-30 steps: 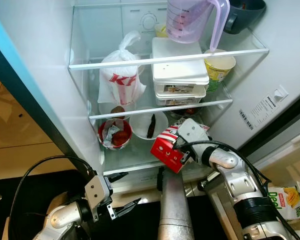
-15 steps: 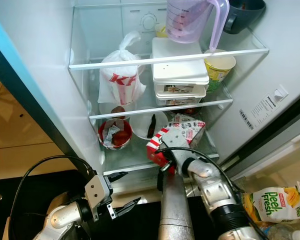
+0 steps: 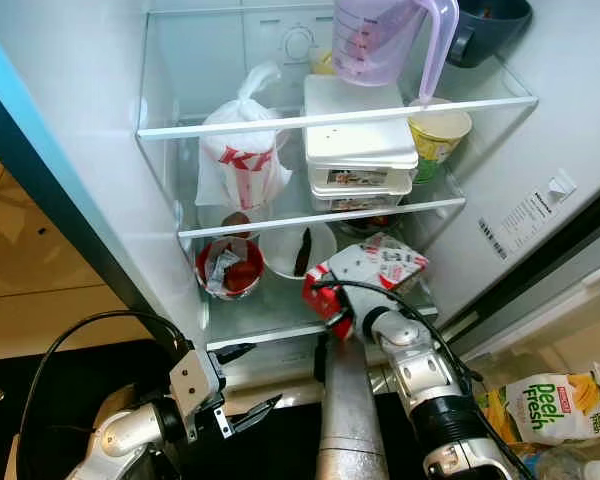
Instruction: Restocking fridge
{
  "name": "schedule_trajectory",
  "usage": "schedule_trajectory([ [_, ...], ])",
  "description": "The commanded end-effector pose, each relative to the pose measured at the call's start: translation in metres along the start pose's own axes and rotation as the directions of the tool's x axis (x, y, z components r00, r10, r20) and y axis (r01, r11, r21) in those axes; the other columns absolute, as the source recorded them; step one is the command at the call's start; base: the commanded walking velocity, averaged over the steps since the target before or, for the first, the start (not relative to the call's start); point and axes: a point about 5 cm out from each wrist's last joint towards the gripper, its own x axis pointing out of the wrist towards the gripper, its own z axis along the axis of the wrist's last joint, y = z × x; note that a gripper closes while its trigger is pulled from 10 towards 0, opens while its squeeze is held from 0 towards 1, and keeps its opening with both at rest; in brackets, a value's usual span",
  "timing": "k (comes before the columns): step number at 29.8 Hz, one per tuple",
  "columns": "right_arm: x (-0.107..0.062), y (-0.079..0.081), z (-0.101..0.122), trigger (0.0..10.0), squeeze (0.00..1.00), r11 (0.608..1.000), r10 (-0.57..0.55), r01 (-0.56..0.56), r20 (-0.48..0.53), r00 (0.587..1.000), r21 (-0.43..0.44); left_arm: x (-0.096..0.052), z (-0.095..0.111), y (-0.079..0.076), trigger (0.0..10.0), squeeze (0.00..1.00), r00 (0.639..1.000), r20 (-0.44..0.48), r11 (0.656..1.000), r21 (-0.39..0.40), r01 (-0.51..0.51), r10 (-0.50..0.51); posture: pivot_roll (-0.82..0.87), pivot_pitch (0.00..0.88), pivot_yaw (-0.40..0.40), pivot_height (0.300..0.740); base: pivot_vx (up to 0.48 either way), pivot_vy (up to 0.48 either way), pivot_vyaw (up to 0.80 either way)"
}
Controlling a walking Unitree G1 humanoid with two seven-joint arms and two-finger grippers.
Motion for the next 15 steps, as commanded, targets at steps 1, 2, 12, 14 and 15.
schedule_trajectory([
  [1,0.001,-0.007,0.002,0.0,0.0,0.996,-0.072,0.071,0.021,0.997,0.055,0.002,-0.004,-0.006,10.0,0.0,1.0,-0.003,1.0,-0.029,0.003,-0.003,-0.1,0.224,0.011,0.3,0.0,0.0,0.0],
  [2,0.001,-0.013,0.006,2.5,0.0,0.991,-0.115,0.112,0.036,0.993,0.073,0.002,-0.004,-0.006,10.0,0.0,1.0,-0.003,1.0,-0.029,0.004,-0.004,-0.09,0.224,0.01,0.3,0.0,0.0,0.0],
  [12,0.002,-0.001,0.009,10.0,0.0,0.999,0.031,-0.03,0.038,0.999,-0.016,0.001,-0.004,-0.004,10.0,0.0,1.0,-0.005,1.0,-0.025,-0.001,0.001,-0.09,0.217,0.006,0.3,0.0,0.0,0.0],
  [14,0.002,0.003,0.008,10.0,0.0,0.997,0.071,-0.07,0.034,0.997,-0.045,0.001,-0.004,-0.004,10.0,0.0,1.0,-0.005,1.0,-0.025,-0.001,0.001,-0.09,0.217,0.006,0.3,0.0,0.0,0.0],
  [15,0.0,0.006,0.008,10.0,0.0,0.991,0.105,-0.102,0.033,0.994,-0.084,0.001,-0.004,-0.004,10.0,0.0,1.0,-0.005,1.0,-0.025,0.0,0.0,-0.09,0.217,0.006,0.3,0.0,0.0,0.0],
])
